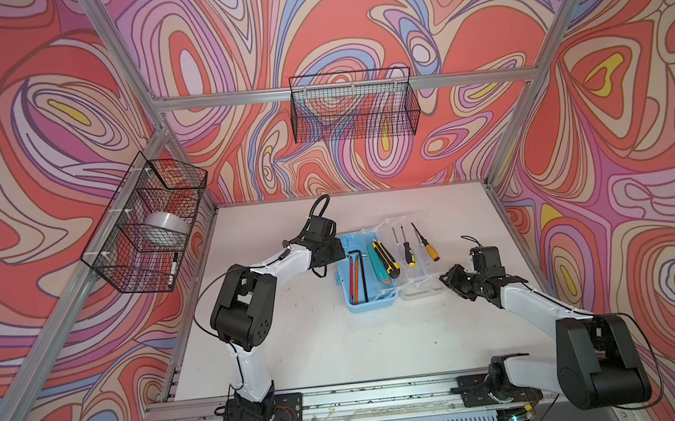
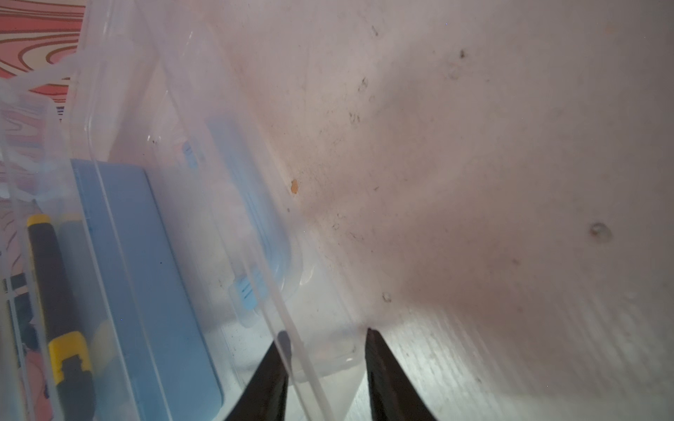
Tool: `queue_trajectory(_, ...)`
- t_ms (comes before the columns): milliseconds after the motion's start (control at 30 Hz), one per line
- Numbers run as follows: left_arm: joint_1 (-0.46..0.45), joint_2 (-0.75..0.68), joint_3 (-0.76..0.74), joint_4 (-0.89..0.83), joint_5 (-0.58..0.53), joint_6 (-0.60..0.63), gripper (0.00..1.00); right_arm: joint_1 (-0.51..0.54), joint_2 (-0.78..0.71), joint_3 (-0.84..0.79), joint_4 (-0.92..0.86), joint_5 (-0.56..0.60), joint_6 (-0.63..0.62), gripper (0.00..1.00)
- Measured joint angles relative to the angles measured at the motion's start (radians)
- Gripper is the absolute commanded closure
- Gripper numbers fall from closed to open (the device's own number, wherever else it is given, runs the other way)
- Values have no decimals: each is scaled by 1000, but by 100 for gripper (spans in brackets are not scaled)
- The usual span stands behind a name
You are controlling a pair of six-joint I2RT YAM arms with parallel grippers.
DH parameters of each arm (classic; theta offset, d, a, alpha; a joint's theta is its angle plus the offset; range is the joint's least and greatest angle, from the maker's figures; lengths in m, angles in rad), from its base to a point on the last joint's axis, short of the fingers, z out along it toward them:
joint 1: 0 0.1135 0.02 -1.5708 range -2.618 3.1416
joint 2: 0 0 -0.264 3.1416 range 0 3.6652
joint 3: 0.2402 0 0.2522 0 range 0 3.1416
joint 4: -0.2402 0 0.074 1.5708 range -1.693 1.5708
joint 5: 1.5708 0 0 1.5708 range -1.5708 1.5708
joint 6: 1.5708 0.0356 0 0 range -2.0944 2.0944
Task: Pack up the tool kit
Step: 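Lower the right gripper and close it on the clear lid's edge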
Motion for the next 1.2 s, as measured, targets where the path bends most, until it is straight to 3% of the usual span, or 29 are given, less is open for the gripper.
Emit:
queue_trajectory(67, 1, 3, 0, 1, 1, -8, 56, 0, 11, -3, 23, -5, 5, 69)
queue_trajectory(200, 4, 3, 0, 4, 2, -26, 84, 0, 41, -12, 75, -26, 16, 76)
queue_trajectory(300, 1, 4, 5, 16, 18, -41, 100, 0, 50, -16, 105, -37, 14, 84)
queue_trajectory(400, 6, 5, 6, 21, 20, -53, 100, 2, 50, -19, 122, -50, -31, 99)
queue_trajectory(433, 11, 6, 6, 29, 20, -54, 100, 3, 48, -20, 133, -61, -59, 100)
queue_trajectory(667, 16, 10, 3, 48, 28, -64, 100, 10, 35, -20, 131, -54, -94, 100)
queue_trajectory(933, -21, 10, 3, 47, 13, -76, 100, 16, -48, 37, -28, 22, -130, 100)
queue_trajectory(1200, -46, 10, 3, 43, -37, -95, 100, 156, -127, 129, -194, 236, -156, 100)
